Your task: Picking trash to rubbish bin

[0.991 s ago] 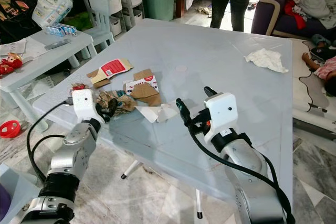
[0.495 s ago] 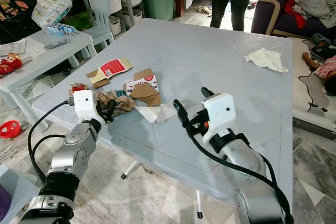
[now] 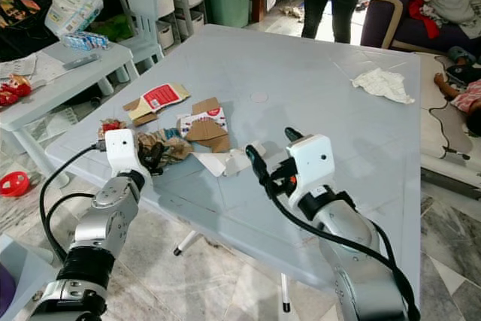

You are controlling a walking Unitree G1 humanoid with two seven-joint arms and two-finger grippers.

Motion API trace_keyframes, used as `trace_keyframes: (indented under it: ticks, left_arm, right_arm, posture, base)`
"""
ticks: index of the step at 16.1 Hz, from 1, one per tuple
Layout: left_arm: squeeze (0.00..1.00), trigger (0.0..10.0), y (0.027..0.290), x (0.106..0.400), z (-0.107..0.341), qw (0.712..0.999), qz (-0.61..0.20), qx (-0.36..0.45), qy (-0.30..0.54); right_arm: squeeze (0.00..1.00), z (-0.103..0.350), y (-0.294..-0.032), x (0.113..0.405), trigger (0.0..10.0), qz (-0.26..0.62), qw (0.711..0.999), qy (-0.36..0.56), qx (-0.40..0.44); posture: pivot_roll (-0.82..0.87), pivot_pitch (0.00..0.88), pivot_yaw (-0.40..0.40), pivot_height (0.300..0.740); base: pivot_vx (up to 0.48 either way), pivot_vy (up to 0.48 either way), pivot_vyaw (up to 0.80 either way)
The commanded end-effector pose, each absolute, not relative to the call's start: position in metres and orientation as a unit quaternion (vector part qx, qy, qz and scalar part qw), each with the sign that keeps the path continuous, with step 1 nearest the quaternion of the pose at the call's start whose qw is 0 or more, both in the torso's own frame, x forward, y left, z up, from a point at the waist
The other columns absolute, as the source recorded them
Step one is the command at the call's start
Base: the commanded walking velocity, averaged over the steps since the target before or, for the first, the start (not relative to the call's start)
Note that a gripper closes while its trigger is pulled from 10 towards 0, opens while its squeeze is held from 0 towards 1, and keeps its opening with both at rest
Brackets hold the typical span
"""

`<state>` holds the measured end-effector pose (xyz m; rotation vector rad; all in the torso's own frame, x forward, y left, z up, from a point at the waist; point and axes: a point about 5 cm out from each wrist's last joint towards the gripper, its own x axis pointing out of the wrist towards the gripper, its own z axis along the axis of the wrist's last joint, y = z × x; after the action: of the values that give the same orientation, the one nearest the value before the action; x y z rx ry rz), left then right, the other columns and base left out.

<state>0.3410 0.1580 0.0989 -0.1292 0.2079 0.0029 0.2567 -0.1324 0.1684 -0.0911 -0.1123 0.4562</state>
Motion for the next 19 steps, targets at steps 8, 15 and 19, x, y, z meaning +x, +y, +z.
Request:
trace_keyframes:
  ticks: [8,15,19]
  left_arm:
    - [1.0,10.0,0.151,0.346,0.116,0.992,0.004,-0.088,0.088]
    - [1.0,10.0,0.156,0.344,0.109,0.991,0.025,-0.067,0.11]
    - [0.0,10.0,0.155,0.338,0.08,0.976,0.022,-0.073,0.205]
  right_arm:
    - [0.0,0.173,-0.129,0.254,10.0,0.237,0.968,-0.064,-0.046]
    - [0.0,0.171,-0.126,0.25,10.0,0.252,0.965,-0.057,-0.044]
    - [0.0,0.171,-0.126,0.249,10.0,0.258,0.963,-0.055,-0.046]
  posture:
    - [-0.12,0.034,0.031,0.74]
    - [-0.13,0.029,0.032,0.74]
    - [-0.13,0.028,0.029,0.74]
  base:
    - [0.0,0.0,0.0]
    - [0.0,0.0,0.0]
    - [0.0,0.0,0.0]
